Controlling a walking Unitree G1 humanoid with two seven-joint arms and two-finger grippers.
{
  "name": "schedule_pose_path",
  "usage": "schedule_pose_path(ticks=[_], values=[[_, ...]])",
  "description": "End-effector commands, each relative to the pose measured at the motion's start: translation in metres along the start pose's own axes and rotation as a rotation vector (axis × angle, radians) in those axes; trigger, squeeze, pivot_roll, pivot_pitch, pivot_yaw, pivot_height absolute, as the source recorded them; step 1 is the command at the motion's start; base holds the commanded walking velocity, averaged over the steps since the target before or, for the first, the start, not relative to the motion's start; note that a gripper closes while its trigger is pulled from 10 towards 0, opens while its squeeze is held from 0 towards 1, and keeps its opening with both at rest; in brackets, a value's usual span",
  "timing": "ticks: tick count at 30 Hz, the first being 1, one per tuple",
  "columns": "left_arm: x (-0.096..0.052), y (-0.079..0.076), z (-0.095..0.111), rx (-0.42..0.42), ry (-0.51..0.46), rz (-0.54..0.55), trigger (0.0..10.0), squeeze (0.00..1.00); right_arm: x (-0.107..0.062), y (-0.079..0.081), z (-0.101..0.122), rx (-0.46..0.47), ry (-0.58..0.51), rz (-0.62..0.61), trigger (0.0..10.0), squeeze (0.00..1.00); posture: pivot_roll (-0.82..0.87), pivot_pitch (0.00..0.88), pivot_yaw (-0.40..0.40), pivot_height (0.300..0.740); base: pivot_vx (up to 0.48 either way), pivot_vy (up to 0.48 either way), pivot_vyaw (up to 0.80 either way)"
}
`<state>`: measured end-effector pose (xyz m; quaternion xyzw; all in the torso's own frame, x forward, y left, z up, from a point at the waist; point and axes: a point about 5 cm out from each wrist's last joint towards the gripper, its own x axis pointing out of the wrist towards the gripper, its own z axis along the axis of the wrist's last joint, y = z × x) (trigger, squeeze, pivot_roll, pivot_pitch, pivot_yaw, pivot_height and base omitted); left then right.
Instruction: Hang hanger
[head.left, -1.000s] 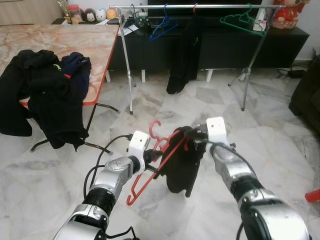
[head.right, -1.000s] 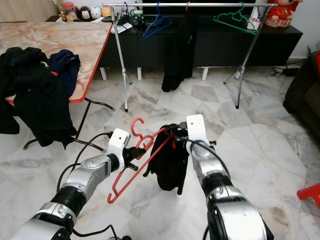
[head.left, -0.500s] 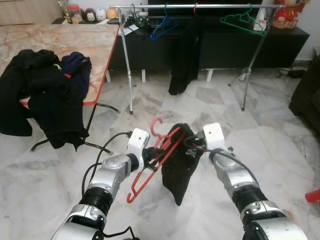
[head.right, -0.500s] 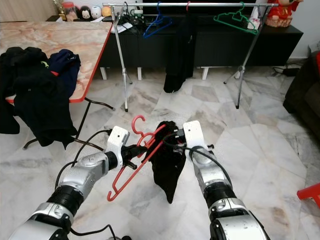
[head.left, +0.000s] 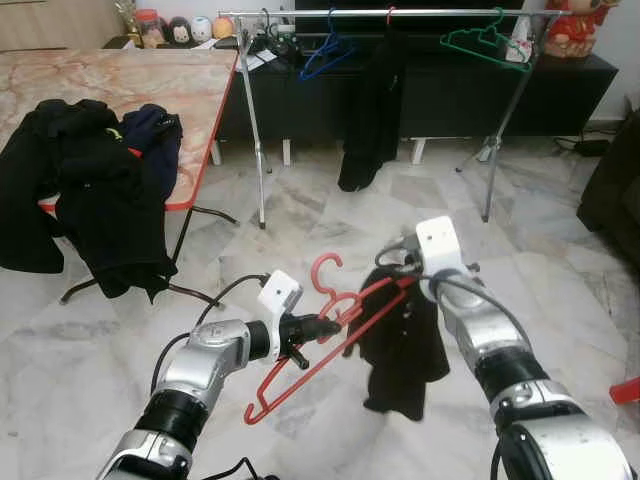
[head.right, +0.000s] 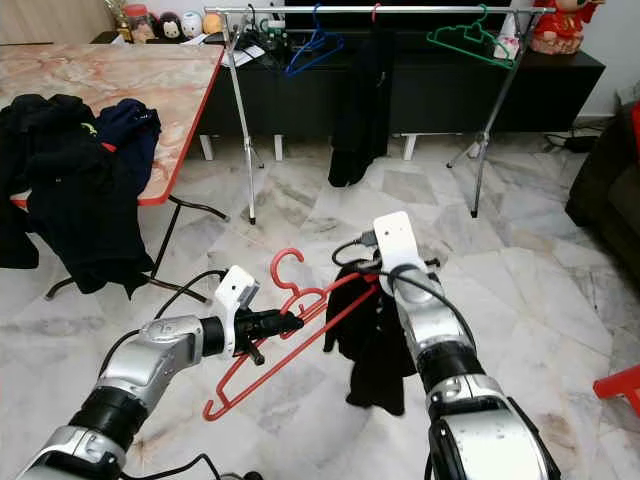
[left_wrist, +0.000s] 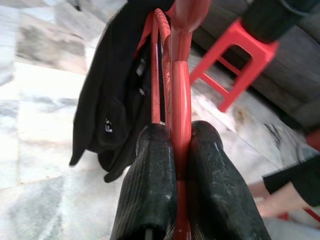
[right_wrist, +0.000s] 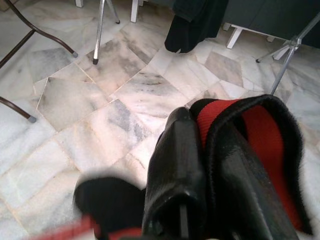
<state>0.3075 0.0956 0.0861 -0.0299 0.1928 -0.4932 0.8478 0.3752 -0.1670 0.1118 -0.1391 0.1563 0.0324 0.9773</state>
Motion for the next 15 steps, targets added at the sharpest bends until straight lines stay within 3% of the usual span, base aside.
schedule_pose_path(ticks=[1,3,7,15], values=[[0.001,-0.005,0.006,0.014,-0.014,-0.037,10.0,0.00,0.001,-0.002,0.003,0.003,0.006,-0.009,10.0,0.00,-0.05,0.012,-0.014,0.740,0.000,0.000,0.00],[0.001,-0.007,0.006,0.023,-0.007,-0.052,10.0,0.00,0.002,-0.001,0.007,0.005,0.004,-0.008,10.0,0.00,-0.05,0.012,-0.014,0.740,0.000,0.000,0.00],[0.004,0.000,0.010,0.041,-0.009,0.037,10.0,0.00,0.003,0.006,0.017,0.011,-0.013,0.011,10.0,0.00,-0.05,0.012,-0.014,0.740,0.000,0.000,0.00],[0.006,0.009,0.012,0.056,0.010,0.150,10.0,0.00,0.001,0.014,0.016,0.015,-0.009,0.028,10.0,0.00,-0.04,0.009,-0.016,0.740,0.000,0.000,0.00]])
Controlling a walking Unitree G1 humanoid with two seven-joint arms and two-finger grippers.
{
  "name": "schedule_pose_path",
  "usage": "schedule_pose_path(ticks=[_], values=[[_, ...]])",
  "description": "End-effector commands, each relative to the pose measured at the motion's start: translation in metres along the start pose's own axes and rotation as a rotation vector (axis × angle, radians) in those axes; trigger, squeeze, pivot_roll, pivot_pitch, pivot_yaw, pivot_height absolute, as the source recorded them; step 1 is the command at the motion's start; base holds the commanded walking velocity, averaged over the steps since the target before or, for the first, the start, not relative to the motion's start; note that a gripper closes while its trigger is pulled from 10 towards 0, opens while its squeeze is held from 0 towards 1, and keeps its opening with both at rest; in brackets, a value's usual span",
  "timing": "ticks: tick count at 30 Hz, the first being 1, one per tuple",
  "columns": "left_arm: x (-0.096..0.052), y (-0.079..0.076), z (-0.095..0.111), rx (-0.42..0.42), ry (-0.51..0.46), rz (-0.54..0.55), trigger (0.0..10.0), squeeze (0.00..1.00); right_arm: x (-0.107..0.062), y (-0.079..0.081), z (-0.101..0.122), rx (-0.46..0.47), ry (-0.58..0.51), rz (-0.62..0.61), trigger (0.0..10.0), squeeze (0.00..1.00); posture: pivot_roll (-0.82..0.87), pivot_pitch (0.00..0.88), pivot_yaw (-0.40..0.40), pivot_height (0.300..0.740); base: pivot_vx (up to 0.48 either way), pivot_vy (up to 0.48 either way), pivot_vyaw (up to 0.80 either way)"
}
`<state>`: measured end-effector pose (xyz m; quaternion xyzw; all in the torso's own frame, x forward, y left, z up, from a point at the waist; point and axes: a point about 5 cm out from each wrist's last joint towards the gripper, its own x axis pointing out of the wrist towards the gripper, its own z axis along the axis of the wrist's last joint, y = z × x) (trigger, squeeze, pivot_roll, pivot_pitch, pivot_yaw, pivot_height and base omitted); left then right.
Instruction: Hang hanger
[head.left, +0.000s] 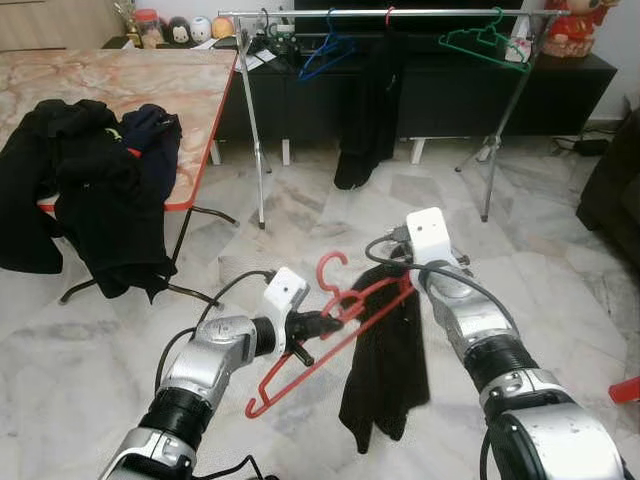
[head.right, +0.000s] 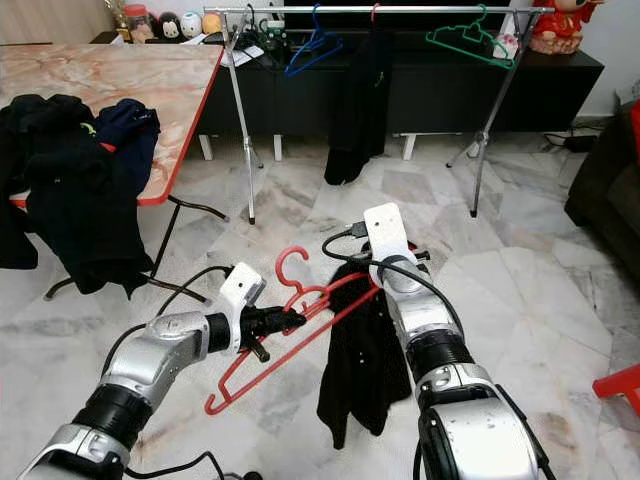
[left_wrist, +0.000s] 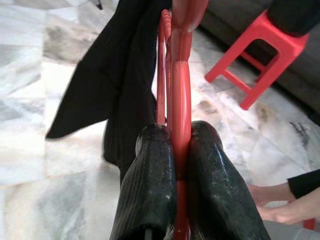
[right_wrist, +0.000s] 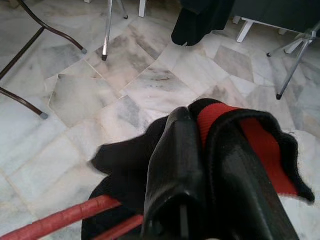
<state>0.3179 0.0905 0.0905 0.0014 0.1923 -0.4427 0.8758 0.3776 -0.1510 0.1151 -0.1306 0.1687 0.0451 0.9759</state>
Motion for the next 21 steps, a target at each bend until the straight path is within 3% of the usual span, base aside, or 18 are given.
schedule_pose_path(ticks=[1,11,19,21], values=[[-0.002,0.005,0.002,0.029,0.008,0.036,10.0,0.00,-0.002,-0.001,0.006,-0.001,-0.024,-0.007,10.0,0.00,-0.04,0.009,-0.016,0.740,0.000,0.000,0.00],[-0.007,0.012,-0.005,0.052,0.047,0.100,10.0,0.00,-0.001,-0.008,0.000,0.007,0.006,-0.087,10.0,0.00,-0.04,0.007,-0.017,0.740,0.000,0.000,0.00],[-0.005,0.013,-0.001,0.062,0.020,0.127,10.0,0.00,-0.002,-0.002,0.001,0.004,0.004,-0.054,10.0,0.00,-0.04,0.008,-0.018,0.740,0.000,0.000,0.00],[-0.002,0.014,0.005,0.071,-0.016,0.150,10.0,0.00,-0.003,0.007,0.007,-0.006,-0.019,0.001,10.0,0.00,-0.04,0.008,-0.018,0.740,0.000,0.000,0.00]])
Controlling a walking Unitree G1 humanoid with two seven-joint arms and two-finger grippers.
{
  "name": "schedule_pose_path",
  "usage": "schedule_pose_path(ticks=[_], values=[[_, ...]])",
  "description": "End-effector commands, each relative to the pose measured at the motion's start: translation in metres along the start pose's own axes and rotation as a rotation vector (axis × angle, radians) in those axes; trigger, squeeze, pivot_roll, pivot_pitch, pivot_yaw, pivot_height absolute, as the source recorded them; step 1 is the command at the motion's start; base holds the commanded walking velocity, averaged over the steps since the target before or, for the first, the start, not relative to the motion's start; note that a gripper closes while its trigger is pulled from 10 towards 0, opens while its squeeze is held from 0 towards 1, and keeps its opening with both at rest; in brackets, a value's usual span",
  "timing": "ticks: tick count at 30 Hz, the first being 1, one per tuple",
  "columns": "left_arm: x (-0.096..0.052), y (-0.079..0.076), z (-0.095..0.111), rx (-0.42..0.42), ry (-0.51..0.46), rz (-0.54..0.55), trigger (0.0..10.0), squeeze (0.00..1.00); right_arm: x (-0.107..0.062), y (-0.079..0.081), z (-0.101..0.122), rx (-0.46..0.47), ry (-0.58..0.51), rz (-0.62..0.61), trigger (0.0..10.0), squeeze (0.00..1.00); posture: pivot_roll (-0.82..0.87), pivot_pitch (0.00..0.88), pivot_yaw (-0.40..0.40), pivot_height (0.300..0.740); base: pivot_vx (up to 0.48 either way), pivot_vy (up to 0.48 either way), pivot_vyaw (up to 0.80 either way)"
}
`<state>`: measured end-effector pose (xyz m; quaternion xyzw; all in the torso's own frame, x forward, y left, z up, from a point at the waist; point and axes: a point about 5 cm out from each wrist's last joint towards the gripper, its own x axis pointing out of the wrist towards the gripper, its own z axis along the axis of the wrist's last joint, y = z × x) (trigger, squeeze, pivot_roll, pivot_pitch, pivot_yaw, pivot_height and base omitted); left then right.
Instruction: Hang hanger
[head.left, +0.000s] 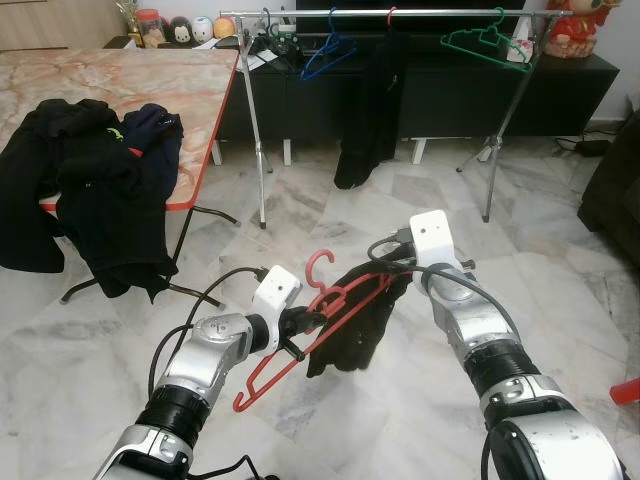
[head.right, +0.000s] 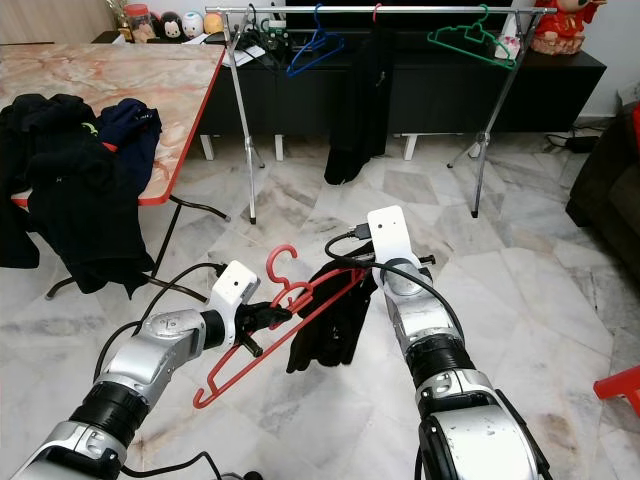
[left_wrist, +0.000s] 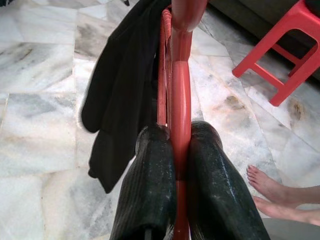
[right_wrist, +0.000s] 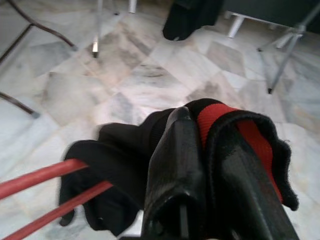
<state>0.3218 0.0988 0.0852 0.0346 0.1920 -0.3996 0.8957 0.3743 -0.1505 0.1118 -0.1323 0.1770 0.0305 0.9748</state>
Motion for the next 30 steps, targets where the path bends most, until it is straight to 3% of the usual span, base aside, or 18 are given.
schedule_pose_path(ticks=[1,8,15,17,19,27,30], values=[[0.000,0.005,0.010,0.027,-0.038,0.045,10.0,0.00,-0.001,0.006,0.011,-0.008,-0.039,0.027,10.0,0.00,-0.04,0.008,-0.018,0.740,0.000,0.000,0.00],[0.005,0.008,0.018,0.045,-0.070,0.121,10.0,0.00,-0.004,0.010,0.015,-0.032,-0.055,0.032,10.0,0.00,-0.04,0.008,-0.018,0.740,0.000,0.000,0.00],[0.008,-0.001,0.016,0.028,-0.083,0.044,10.0,0.00,-0.010,0.014,0.023,-0.069,-0.086,0.091,10.0,0.00,-0.05,0.005,-0.015,0.740,0.000,0.000,0.00],[0.007,-0.004,0.016,0.040,-0.089,0.008,10.0,0.00,-0.018,0.018,0.031,-0.151,-0.112,0.124,10.0,0.00,-0.04,0.003,-0.015,0.740,0.000,0.000,0.00],[0.006,0.001,0.016,0.050,-0.078,0.045,10.0,0.00,-0.024,0.019,0.036,-0.216,-0.122,0.118,10.0,0.00,-0.04,0.003,-0.015,0.740,0.000,0.000,0.00],[0.007,0.007,0.013,0.085,-0.020,0.098,10.0,0.00,-0.043,0.030,0.050,-0.144,-0.164,0.104,10.0,0.00,-0.05,0.002,-0.015,0.740,0.000,0.000,0.00],[0.006,0.010,0.010,0.094,0.007,0.124,10.0,0.00,-0.045,0.026,0.044,-0.121,-0.130,0.084,10.0,0.00,-0.05,0.002,-0.015,0.740,0.000,0.000,0.00]])
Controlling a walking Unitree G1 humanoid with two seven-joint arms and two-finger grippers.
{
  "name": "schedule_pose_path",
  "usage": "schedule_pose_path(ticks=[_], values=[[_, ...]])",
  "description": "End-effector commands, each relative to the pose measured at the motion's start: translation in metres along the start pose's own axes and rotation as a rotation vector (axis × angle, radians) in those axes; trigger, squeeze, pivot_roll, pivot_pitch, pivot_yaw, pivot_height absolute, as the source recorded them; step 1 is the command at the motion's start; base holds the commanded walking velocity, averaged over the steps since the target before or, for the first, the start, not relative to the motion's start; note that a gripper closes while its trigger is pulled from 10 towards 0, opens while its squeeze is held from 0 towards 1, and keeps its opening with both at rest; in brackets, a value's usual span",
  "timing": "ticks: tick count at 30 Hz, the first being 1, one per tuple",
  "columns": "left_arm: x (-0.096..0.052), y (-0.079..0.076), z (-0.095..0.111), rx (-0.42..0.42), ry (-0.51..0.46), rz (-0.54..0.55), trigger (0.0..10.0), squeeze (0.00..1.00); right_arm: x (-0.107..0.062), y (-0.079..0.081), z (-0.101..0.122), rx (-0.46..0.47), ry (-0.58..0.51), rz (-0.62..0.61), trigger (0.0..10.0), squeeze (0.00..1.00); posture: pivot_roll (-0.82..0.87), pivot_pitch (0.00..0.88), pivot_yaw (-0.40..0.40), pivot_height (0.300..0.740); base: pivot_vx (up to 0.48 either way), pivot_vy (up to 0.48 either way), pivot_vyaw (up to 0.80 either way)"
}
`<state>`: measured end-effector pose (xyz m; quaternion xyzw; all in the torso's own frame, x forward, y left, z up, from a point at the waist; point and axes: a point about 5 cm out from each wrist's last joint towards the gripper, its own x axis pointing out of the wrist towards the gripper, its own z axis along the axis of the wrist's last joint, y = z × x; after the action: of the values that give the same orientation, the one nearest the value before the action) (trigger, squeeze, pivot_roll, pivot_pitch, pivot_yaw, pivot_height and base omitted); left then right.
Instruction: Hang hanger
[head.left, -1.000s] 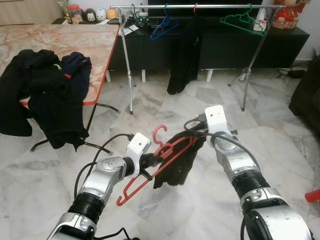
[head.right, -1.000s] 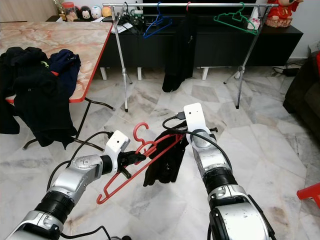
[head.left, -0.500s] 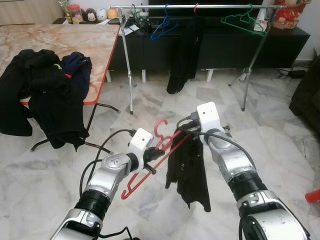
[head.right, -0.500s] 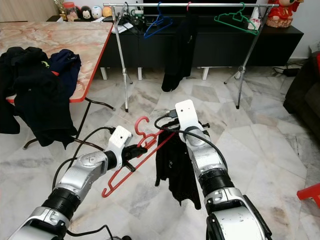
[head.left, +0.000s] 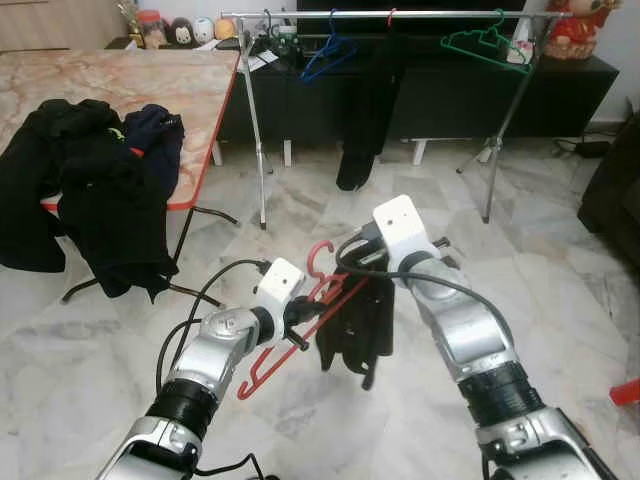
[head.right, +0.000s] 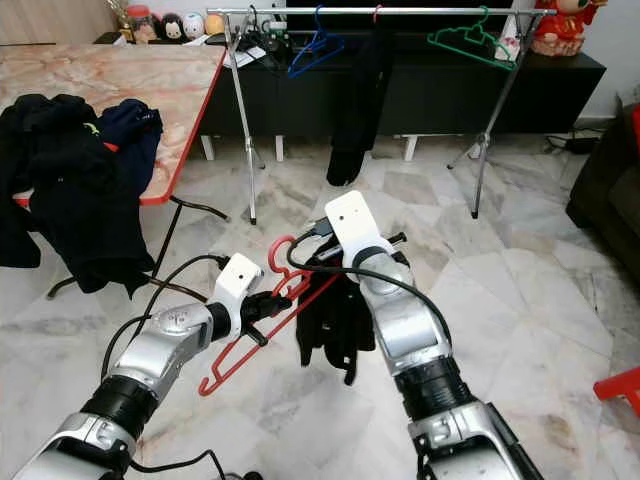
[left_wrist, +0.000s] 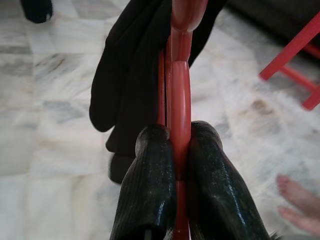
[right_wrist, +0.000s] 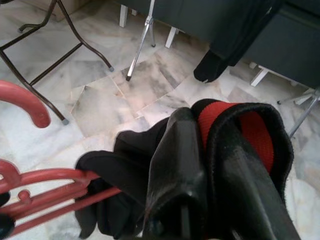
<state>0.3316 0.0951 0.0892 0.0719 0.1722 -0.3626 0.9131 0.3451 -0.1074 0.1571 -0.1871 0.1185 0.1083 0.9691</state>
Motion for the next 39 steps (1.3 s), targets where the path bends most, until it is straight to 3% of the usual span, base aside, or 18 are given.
schedule_pose_path(ticks=[1,5,10,22,27,31,39], values=[[0.000,0.006,0.002,0.035,0.025,0.031,10.0,0.00,-0.003,-0.009,-0.002,0.025,0.013,-0.045,10.0,0.00,-0.05,0.002,-0.015,0.740,0.000,0.000,0.00],[-0.003,0.007,0.001,0.045,0.030,0.014,10.0,0.00,0.003,-0.035,-0.037,0.040,0.130,-0.172,10.0,0.00,-0.05,0.002,-0.017,0.740,0.000,0.000,0.00],[-0.009,0.008,0.000,0.057,0.026,-0.011,10.0,0.00,0.002,-0.044,-0.062,0.037,0.211,-0.190,10.0,0.00,-0.04,0.003,-0.020,0.740,0.000,0.000,0.00],[-0.012,0.004,0.001,0.066,0.030,-0.055,10.0,0.00,0.004,-0.041,-0.068,0.038,0.216,-0.201,10.0,0.00,-0.04,0.006,-0.017,0.740,0.000,0.000,0.00],[-0.015,-0.004,0.000,0.088,0.051,-0.131,10.0,0.00,0.004,-0.059,-0.082,0.038,0.253,-0.289,10.0,0.00,-0.04,0.005,-0.016,0.740,0.000,0.000,0.00],[-0.015,0.003,-0.003,0.071,0.065,-0.066,10.0,0.00,0.004,-0.056,-0.075,0.055,0.228,-0.264,10.0,0.00,-0.04,0.005,-0.016,0.740,0.000,0.000,0.00],[-0.011,0.001,0.001,0.044,0.037,-0.036,10.0,0.00,-0.001,-0.023,-0.036,0.070,0.089,-0.116,10.0,0.00,-0.04,0.008,-0.018,0.740,0.000,0.000,0.00]])
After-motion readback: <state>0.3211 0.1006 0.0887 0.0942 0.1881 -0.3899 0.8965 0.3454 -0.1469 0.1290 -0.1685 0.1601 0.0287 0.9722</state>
